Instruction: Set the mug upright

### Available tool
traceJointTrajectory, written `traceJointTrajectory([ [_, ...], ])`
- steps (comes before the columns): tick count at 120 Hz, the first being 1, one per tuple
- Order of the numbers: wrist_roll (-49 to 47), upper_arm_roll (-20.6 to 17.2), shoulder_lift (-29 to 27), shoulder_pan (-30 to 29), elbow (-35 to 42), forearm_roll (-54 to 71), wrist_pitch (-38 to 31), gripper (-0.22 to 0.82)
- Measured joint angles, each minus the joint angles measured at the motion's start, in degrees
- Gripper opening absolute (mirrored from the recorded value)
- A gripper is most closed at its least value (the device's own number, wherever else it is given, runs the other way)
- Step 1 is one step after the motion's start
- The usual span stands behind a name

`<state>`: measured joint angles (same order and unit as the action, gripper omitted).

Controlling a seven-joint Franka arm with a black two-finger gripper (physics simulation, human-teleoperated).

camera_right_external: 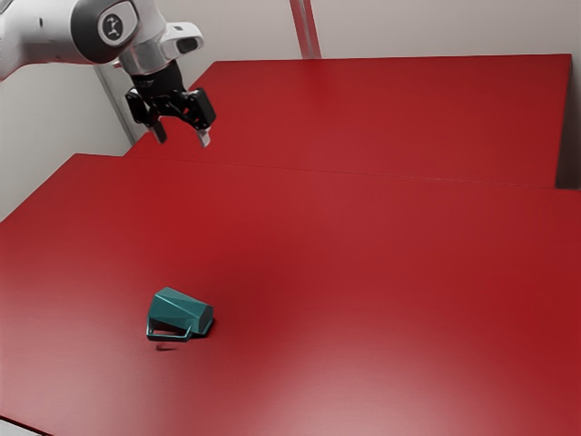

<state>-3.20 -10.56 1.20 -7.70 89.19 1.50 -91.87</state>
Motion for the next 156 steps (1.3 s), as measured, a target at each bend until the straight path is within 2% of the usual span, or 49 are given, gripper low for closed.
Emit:
traceJointTrajectory([
  [43, -0.18, -0.34, -0.74, 1.57, 1.27, -0.24, 0.72, 0.6],
  [64, -0.19, -0.36, -1.49, 1.79, 4.86, -2.4, 0.85, 0.6],
  [79, -0.22, -0.25, -4.06, 1.3, 10.75, -4.66, 0.57, 0.6],
  [111, 3.02, 0.0, -8.24, -7.35, 24.71, -10.95, -2.43, 0.6],
  [156, 19.36, 0.1, -10.84, -16.59, 37.74, -22.62, -10.99, 0.6],
])
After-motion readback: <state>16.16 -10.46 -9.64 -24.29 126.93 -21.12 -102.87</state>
